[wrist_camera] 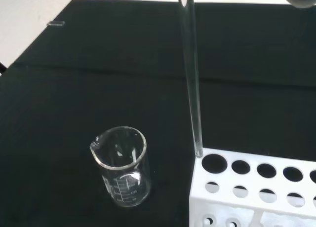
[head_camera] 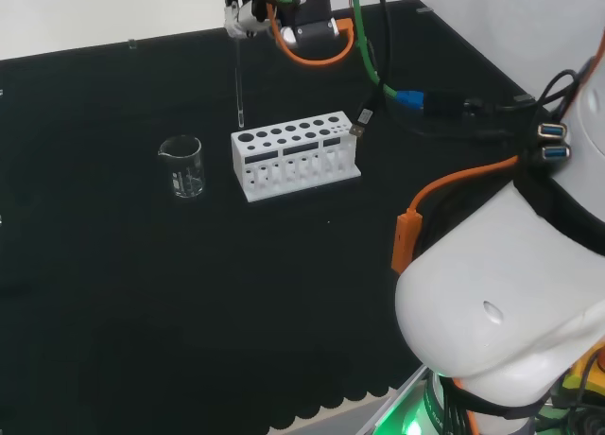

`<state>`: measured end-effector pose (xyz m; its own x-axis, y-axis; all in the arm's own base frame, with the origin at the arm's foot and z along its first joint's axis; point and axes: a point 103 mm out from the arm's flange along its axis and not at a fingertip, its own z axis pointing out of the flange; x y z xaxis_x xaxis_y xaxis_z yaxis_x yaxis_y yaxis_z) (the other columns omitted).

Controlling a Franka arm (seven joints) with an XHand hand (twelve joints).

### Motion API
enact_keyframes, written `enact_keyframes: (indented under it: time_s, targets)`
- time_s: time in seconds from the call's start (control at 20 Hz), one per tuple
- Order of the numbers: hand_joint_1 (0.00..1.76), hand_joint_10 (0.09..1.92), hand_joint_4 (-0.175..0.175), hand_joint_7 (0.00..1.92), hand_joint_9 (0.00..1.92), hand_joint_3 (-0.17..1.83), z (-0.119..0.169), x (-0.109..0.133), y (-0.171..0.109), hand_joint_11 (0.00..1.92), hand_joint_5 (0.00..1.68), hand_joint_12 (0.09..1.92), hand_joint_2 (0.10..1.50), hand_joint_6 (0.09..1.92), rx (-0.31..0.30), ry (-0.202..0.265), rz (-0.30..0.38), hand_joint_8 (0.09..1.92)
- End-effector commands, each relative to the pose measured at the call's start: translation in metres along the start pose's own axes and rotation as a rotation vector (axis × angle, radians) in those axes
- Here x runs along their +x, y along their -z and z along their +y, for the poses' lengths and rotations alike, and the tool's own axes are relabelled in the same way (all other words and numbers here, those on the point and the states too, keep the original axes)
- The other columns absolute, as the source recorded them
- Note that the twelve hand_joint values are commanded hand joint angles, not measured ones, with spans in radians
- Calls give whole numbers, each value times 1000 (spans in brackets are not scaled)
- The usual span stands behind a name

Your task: Take the glass rod from the white test tube rack.

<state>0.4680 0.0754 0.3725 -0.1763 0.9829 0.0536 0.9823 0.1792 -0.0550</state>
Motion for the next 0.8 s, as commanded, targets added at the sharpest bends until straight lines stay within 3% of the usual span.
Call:
enact_keyframes:
  time_s: [0.05,0.8]
  targets:
    - [1196,255,-175,1612,1760,-175,-15,12,10,1590,1141,750,1125,772,-17,10,8,445]
    - [1197,255,-175,1619,1766,-175,-14,25,24,1588,1152,757,1120,755,-37,36,2,431]
